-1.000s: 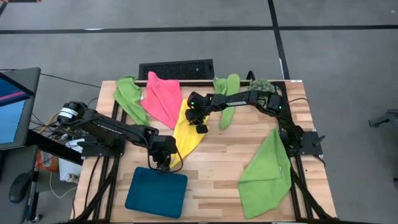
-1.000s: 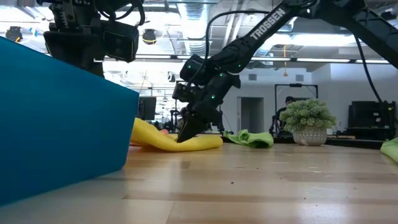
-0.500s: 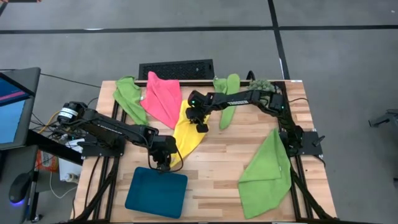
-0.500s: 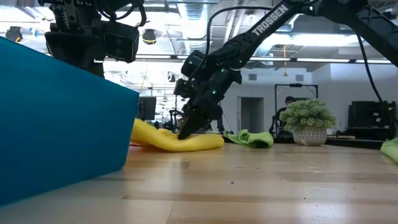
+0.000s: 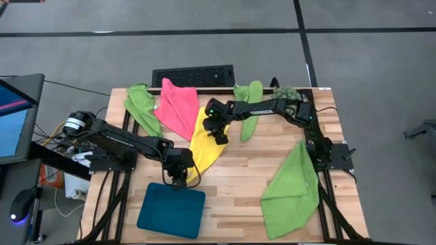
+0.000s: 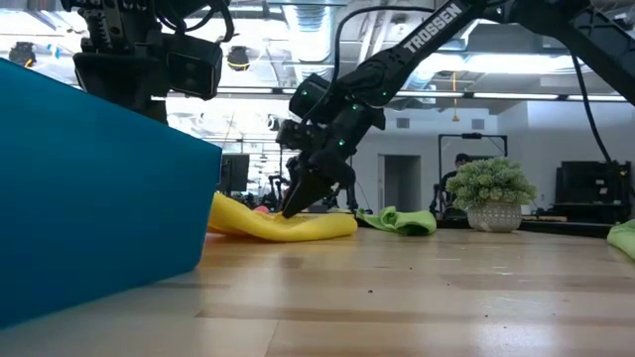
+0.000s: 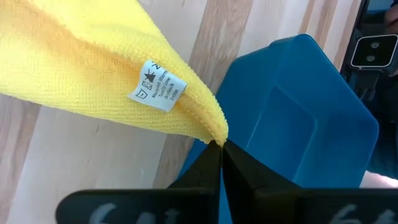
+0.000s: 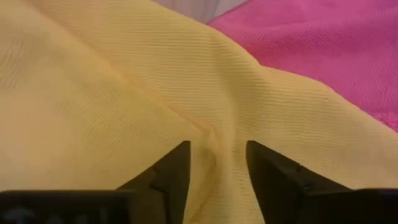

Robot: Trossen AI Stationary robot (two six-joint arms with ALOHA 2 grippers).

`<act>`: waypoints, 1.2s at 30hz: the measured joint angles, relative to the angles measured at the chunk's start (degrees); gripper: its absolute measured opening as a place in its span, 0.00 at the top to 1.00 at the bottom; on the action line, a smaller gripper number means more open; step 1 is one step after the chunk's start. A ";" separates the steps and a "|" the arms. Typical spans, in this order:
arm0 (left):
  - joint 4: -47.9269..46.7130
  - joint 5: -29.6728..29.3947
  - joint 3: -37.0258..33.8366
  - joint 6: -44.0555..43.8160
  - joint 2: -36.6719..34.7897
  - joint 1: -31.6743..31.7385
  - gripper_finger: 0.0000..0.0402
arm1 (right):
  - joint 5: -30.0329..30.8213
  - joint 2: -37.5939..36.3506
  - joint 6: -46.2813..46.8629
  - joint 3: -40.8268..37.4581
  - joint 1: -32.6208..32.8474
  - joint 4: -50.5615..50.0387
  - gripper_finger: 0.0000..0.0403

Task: Fold microfiber towels
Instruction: Fold the yellow microfiber towel

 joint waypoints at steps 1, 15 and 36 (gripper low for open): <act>0.00 0.00 0.00 0.02 0.00 0.00 1.00 | 0.06 0.00 -0.01 0.00 0.00 0.11 0.52; 0.00 -0.34 0.00 0.04 0.00 0.00 1.00 | 0.66 0.15 -1.12 0.00 0.91 0.38 0.58; 0.00 -1.11 0.00 0.04 0.00 0.00 1.00 | 4.48 0.28 -1.60 -2.21 0.89 2.85 0.75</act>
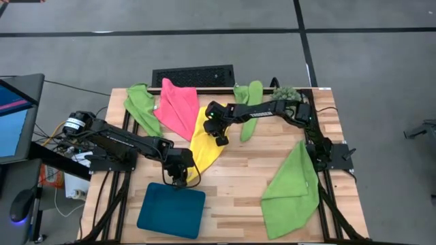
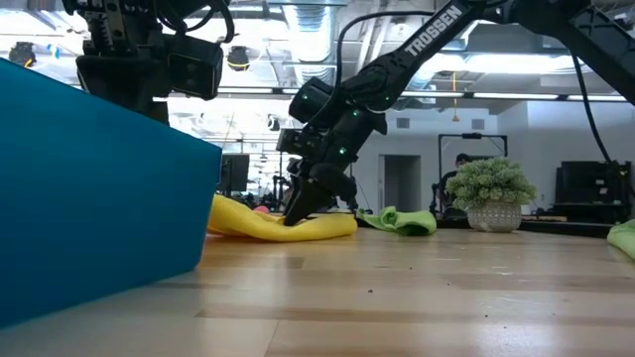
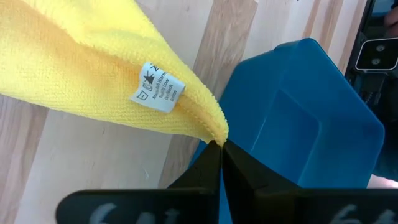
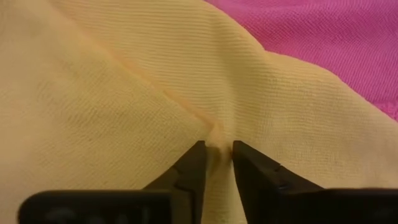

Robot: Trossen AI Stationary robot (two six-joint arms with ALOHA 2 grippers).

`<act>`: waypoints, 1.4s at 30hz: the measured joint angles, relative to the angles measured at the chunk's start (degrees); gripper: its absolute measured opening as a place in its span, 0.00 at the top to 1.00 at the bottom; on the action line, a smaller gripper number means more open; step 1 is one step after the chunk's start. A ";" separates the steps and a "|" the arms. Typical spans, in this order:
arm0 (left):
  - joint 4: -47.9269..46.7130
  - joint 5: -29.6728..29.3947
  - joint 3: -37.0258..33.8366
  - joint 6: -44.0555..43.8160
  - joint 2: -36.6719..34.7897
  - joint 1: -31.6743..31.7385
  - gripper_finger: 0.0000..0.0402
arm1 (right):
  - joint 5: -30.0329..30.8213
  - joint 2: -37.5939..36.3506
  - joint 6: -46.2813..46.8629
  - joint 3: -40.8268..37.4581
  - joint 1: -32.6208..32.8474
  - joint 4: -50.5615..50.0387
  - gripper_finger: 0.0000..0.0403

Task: Fold microfiber towels
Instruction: Fold the yellow microfiber towel

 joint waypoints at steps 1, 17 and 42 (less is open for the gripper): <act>0.00 0.00 0.00 0.00 0.00 0.00 1.00 | 0.00 0.00 -0.02 0.00 0.07 0.02 0.76; -0.02 -0.33 0.02 -0.51 0.00 0.34 1.00 | -0.15 -7.07 0.98 2.18 0.40 -2.14 0.97; -3.47 -13.50 0.02 -6.11 -21.11 6.85 1.00 | -10.89 -18.97 11.48 1.14 -4.36 -20.07 0.91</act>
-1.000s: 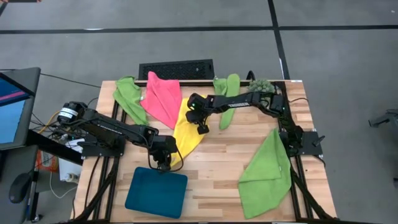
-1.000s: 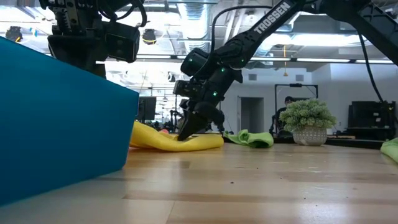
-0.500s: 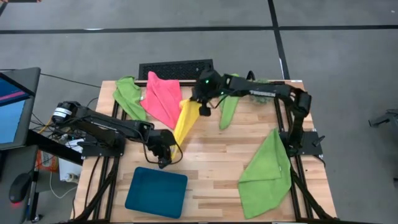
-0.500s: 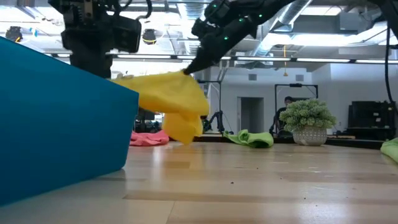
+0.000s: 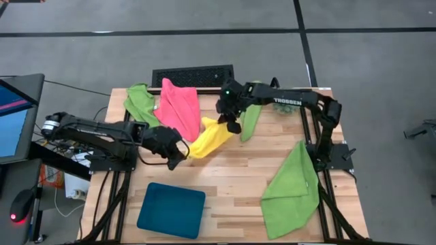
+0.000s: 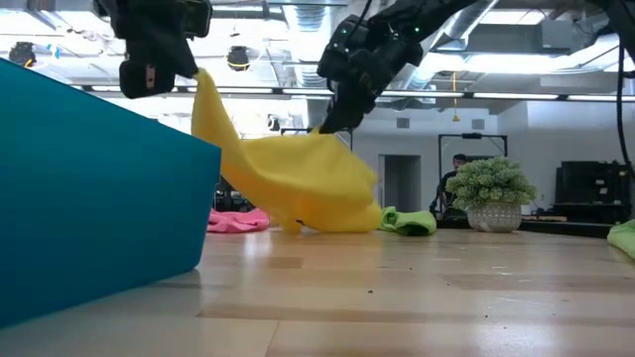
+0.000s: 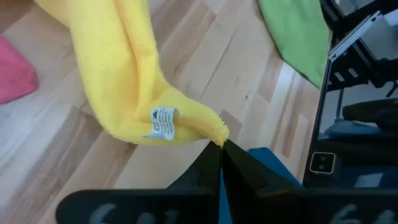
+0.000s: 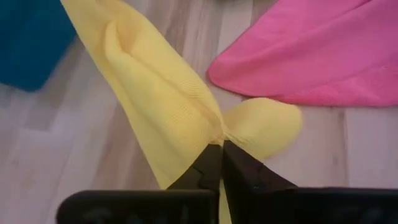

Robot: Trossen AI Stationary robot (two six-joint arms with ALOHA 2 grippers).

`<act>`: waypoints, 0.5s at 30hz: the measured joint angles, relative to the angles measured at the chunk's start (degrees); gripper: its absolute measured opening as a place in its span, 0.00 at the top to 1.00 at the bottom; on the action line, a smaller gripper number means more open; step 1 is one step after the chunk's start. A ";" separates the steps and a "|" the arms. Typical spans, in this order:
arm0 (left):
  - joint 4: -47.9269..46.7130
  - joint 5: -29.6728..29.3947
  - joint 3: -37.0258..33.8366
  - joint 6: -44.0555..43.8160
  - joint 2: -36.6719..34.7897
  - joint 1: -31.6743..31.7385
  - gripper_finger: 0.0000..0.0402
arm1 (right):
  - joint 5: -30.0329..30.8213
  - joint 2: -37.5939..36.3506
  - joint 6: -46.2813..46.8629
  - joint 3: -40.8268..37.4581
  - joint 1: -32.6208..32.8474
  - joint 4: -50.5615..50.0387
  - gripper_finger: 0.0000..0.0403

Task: Fold microfiber towels
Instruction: Fold the yellow microfiber towel

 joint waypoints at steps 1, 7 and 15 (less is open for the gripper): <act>0.07 0.09 0.00 0.55 0.41 0.13 1.00 | 1.29 0.01 -0.82 -0.35 0.63 0.57 0.89; -0.17 2.25 0.02 4.04 4.01 0.19 1.00 | 4.53 4.05 -2.50 -1.66 3.93 3.67 0.84; -0.12 4.17 0.08 5.76 6.64 0.29 1.00 | 5.57 9.41 -3.90 -1.75 6.32 4.79 0.83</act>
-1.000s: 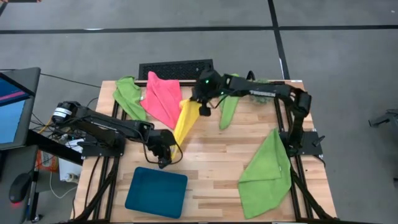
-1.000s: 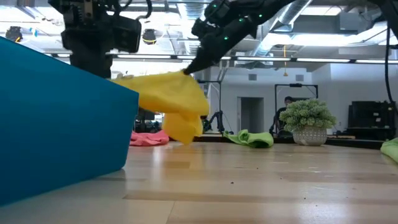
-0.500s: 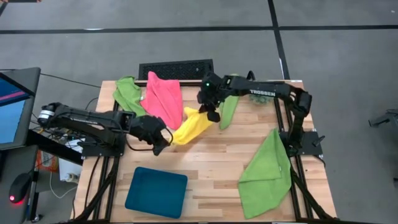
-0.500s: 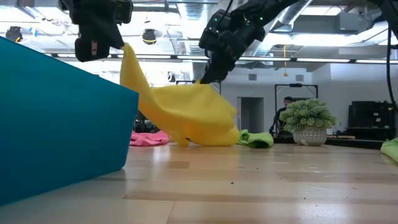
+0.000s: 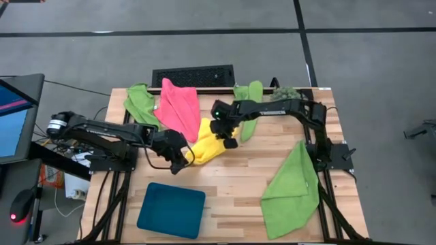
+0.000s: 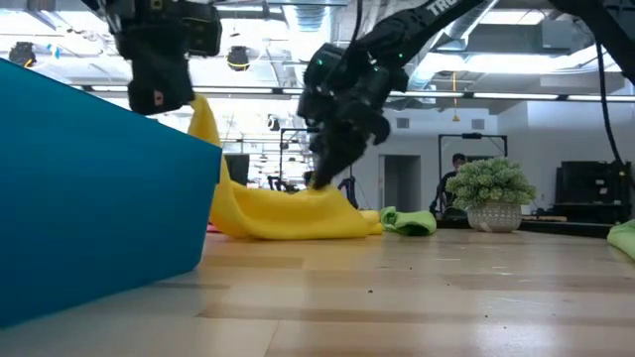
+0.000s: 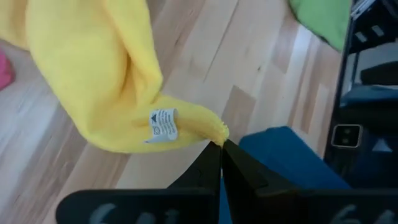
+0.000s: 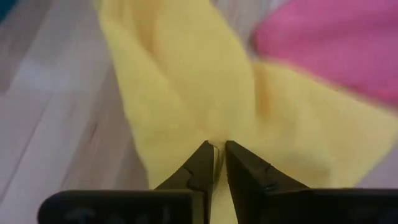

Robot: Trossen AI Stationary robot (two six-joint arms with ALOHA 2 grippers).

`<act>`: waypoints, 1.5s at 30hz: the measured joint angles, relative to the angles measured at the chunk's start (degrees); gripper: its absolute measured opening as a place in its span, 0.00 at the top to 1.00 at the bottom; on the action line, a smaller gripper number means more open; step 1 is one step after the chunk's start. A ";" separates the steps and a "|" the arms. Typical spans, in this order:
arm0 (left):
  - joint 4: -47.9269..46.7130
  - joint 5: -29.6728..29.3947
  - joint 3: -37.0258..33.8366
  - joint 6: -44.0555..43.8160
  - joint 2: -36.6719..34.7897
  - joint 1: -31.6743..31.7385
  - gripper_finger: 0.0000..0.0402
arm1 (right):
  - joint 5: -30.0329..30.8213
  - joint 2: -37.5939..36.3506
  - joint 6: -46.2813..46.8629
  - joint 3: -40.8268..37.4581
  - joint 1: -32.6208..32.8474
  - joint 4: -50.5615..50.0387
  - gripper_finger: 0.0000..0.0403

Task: Fold microfiber towels
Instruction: Fold the yellow microfiber towel

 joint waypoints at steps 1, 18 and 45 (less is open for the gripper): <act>-0.88 0.08 -0.09 0.13 -0.13 0.05 1.00 | 0.18 0.03 0.02 -0.05 0.23 -0.49 0.83; -0.23 -1.18 -0.05 0.06 0.00 0.38 1.00 | 1.02 -0.71 -1.03 -0.11 -0.08 2.07 0.87; -3.88 -3.04 3.87 3.06 -4.13 7.51 1.00 | 9.65 -15.92 7.48 4.20 -5.56 2.37 0.99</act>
